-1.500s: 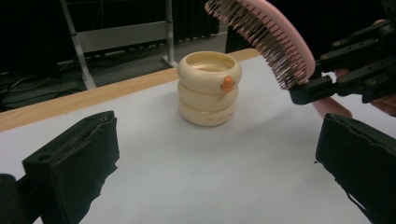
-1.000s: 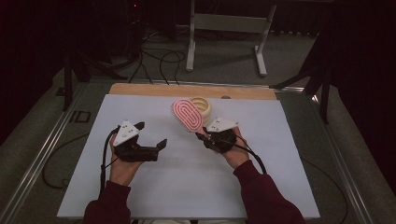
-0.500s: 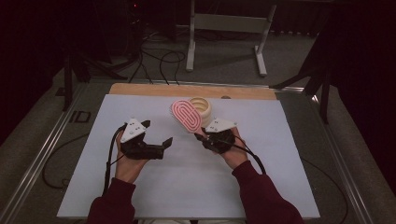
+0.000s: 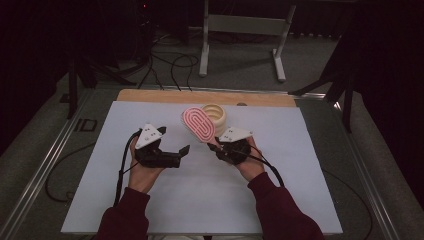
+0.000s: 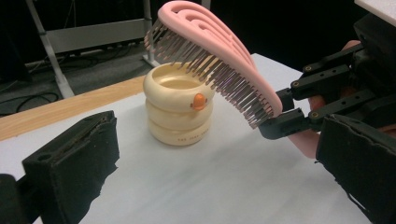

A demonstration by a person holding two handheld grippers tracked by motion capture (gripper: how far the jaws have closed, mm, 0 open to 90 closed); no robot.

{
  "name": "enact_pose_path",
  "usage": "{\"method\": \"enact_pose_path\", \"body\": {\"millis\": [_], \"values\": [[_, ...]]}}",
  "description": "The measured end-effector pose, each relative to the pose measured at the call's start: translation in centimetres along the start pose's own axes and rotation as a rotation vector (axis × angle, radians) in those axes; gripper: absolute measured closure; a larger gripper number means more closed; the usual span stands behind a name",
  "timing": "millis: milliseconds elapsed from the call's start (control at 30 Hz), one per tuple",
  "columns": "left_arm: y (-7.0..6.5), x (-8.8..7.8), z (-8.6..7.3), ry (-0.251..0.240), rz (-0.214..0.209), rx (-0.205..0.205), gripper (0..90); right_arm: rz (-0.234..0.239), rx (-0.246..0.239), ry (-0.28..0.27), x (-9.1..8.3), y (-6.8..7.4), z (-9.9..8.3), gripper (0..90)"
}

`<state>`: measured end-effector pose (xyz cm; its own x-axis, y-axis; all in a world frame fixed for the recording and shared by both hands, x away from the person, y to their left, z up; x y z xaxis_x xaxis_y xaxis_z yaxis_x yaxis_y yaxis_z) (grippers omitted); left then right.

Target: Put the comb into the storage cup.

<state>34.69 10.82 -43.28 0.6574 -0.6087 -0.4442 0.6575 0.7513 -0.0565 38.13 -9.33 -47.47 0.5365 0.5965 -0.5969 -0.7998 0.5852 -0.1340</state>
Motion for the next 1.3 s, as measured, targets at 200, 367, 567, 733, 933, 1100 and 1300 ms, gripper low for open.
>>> {"method": "enact_pose_path", "body": {"millis": [200,367,567,733,933,1100,1300], "values": [[-0.1,0.4,0.1,0.001,-0.005,-0.006,0.0,0.001,0.001,-0.001,0.1,0.1,0.0,70.2],[-0.1,1.0,0.2,0.013,0.000,-0.012,0.0,-0.002,-0.003,-0.002,0.0,0.1,0.0,70.2],[-0.4,1.8,0.4,0.025,-0.005,-0.015,0.0,-0.004,-0.002,-0.005,0.0,0.2,0.1,70.2],[-0.6,2.3,0.6,0.031,-0.009,-0.018,0.0,-0.006,0.004,-0.013,0.0,0.2,0.2,70.2],[-0.8,2.9,0.9,0.038,-0.011,-0.022,0.0,-0.008,0.000,-0.014,-0.1,0.2,0.2,70.2],[-0.7,3.2,1.1,0.033,-0.017,-0.042,0.0,-0.008,-0.003,-0.016,-0.1,0.3,0.3,70.2],[-0.6,3.6,1.5,0.028,-0.017,-0.059,0.0,-0.006,-0.006,-0.020,-0.1,0.4,0.4,70.2]]}}
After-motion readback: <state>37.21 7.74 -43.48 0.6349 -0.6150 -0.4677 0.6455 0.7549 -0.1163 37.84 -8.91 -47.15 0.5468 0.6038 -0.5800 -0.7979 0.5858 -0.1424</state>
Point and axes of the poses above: each handheld gripper's, and its own axes: x roughly forward along the jaws, z roughly out of its top, y roughly to its left, the point moved 5 cm from there along x, roughly forward along the jaws, and after that the axes turned 5 degrees about y, right-handed, at the moved point
